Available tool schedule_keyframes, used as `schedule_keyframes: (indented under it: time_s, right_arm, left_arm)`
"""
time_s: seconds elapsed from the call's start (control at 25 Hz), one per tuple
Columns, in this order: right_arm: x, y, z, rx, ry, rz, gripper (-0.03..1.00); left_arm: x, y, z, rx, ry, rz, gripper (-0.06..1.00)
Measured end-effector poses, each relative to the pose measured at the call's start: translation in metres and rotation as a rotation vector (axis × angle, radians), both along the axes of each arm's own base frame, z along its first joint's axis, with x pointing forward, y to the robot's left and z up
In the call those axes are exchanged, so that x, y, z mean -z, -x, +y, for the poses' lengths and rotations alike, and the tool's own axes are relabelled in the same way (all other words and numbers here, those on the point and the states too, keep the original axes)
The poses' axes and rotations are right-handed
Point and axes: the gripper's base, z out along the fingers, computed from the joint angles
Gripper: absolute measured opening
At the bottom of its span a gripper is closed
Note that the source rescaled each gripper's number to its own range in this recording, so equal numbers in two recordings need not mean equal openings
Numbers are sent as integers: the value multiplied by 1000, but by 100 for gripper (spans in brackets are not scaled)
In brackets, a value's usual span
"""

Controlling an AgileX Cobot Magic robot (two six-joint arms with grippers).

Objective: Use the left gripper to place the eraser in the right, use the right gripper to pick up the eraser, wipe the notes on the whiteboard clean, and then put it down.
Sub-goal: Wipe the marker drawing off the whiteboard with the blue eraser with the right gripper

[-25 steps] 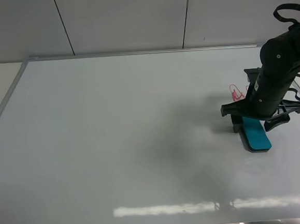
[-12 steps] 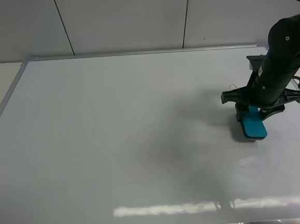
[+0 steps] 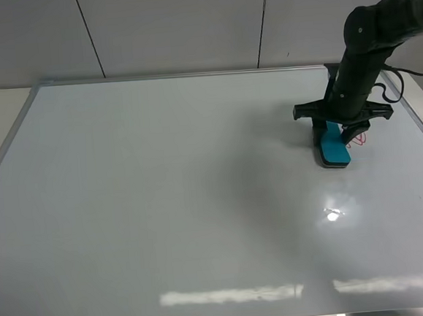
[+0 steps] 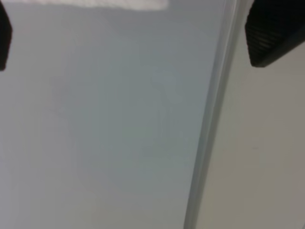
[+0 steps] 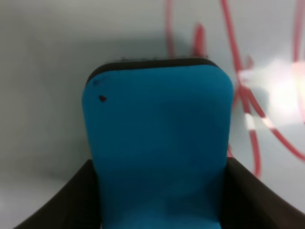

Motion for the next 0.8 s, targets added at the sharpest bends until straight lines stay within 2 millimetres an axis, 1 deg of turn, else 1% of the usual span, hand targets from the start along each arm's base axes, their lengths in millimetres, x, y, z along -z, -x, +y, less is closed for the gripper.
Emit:
schedule_keyframes:
  time_s: [0.04, 0.16, 0.24, 0.36, 0.48, 0.6, 0.68, 0.8]
  right_arm:
    - [3, -2, 1, -3, 1, 28, 0]
    - [3, -9, 1, -8, -3, 33, 0]
    - [4, -12, -4, 3, -7, 41, 0]
    - [3, -17, -32, 69, -9, 37, 0]
    - [3, -17, -72, 125, 40, 53, 0]
    - [3, -15, -103, 196, 47, 58, 0]
    - [3, -15, -113, 223, 43, 58, 0]
    - [3, -15, -112, 224, 33, 57, 0]
  left_arm:
    - [0, 0, 0, 0, 0, 0, 100]
    - [0, 0, 0, 0, 0, 0, 100]
    - [0, 0, 0, 0, 0, 0, 100]
    - [0, 0, 0, 0, 0, 0, 100]
    - [0, 0, 0, 0, 0, 0, 100]
    - [0, 0, 0, 0, 0, 0, 100]
    - [0, 0, 0, 0, 0, 0, 100]
    - [0, 0, 0, 0, 0, 0, 100]
